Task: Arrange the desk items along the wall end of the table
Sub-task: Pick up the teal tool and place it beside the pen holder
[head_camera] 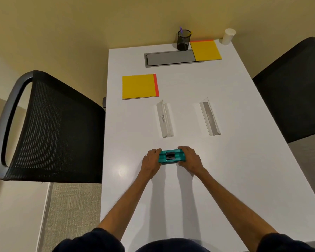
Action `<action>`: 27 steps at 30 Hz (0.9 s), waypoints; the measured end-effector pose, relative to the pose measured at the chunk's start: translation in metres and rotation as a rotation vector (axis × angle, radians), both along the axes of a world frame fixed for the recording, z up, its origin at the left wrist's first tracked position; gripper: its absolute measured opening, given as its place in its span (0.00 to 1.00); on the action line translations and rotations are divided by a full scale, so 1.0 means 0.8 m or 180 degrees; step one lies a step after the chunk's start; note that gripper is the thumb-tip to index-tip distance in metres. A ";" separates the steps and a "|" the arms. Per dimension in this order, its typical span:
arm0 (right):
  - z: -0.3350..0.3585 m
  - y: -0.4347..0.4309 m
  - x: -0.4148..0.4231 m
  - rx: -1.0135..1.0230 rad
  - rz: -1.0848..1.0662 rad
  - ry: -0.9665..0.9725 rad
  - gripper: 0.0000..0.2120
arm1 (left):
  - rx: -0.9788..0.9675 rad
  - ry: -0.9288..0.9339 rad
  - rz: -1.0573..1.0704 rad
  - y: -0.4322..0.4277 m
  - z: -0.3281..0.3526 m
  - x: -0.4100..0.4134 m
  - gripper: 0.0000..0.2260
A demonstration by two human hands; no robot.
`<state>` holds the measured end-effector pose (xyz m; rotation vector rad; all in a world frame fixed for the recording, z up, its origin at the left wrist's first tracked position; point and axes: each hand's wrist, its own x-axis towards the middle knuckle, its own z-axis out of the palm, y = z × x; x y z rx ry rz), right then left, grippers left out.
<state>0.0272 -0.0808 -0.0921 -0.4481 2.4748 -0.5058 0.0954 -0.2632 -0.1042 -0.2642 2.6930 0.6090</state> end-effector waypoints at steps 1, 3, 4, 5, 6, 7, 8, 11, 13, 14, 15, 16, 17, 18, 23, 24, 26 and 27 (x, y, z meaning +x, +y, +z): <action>0.000 0.001 -0.001 0.0001 0.0027 0.0013 0.31 | -0.0016 -0.0005 -0.0005 -0.001 0.000 0.000 0.26; 0.000 0.003 -0.002 0.0009 0.0077 0.0031 0.30 | -0.0035 -0.0012 0.0000 -0.001 0.002 0.001 0.26; 0.001 0.003 -0.002 0.0006 0.0096 0.0028 0.30 | -0.0036 -0.0012 0.0012 -0.001 0.003 0.003 0.26; 0.002 0.003 -0.001 -0.0009 0.0107 0.0026 0.30 | -0.0035 -0.0007 0.0034 -0.001 0.005 0.005 0.26; 0.002 0.002 0.001 -0.0034 0.0115 0.0025 0.30 | -0.0035 0.0001 0.0062 -0.001 0.008 0.008 0.26; 0.004 0.001 0.003 -0.0058 0.0122 0.0021 0.30 | -0.0038 0.0008 0.0089 -0.001 0.010 0.011 0.26; 0.006 0.000 0.006 -0.0075 0.0135 0.0015 0.30 | -0.0045 0.0014 0.0117 -0.001 0.013 0.015 0.27; 0.016 -0.006 0.014 -0.0100 0.0228 0.0002 0.31 | -0.0081 0.0047 0.0218 -0.005 0.025 0.030 0.27; 0.024 -0.011 0.019 -0.0148 0.0307 0.0032 0.31 | -0.0110 0.0103 0.0314 -0.008 0.035 0.041 0.27; 0.029 -0.014 0.022 -0.0174 0.0350 0.0059 0.31 | -0.0123 0.0134 0.0370 -0.009 0.040 0.047 0.27; 0.033 -0.017 0.025 -0.0202 0.0398 0.0093 0.30 | -0.0128 0.0162 0.0433 -0.010 0.045 0.054 0.27; 0.037 -0.019 0.029 -0.0230 0.0453 0.0127 0.29 | -0.0127 0.0187 0.0506 -0.011 0.049 0.061 0.27; 0.042 -0.021 0.033 -0.0253 0.0514 0.0158 0.29 | -0.0127 0.0212 0.0588 -0.011 0.053 0.070 0.27; 0.045 -0.024 0.037 -0.0269 0.0581 0.0181 0.29 | -0.0133 0.0238 0.0673 -0.010 0.057 0.079 0.27; 0.055 -0.040 0.069 -0.0277 0.1067 0.0211 0.28 | -0.0143 0.0339 0.1169 -0.007 0.066 0.140 0.26; 0.056 -0.045 0.078 -0.0267 0.1172 0.0207 0.28 | -0.0161 0.0339 0.1257 -0.007 0.067 0.156 0.26; 0.058 -0.060 0.098 -0.0265 0.1373 0.0180 0.28 | -0.0184 0.0345 0.1445 -0.010 0.068 0.189 0.25; 0.059 -0.068 0.108 -0.0280 0.1471 0.0165 0.28 | -0.0190 0.0364 0.1550 -0.013 0.069 0.205 0.25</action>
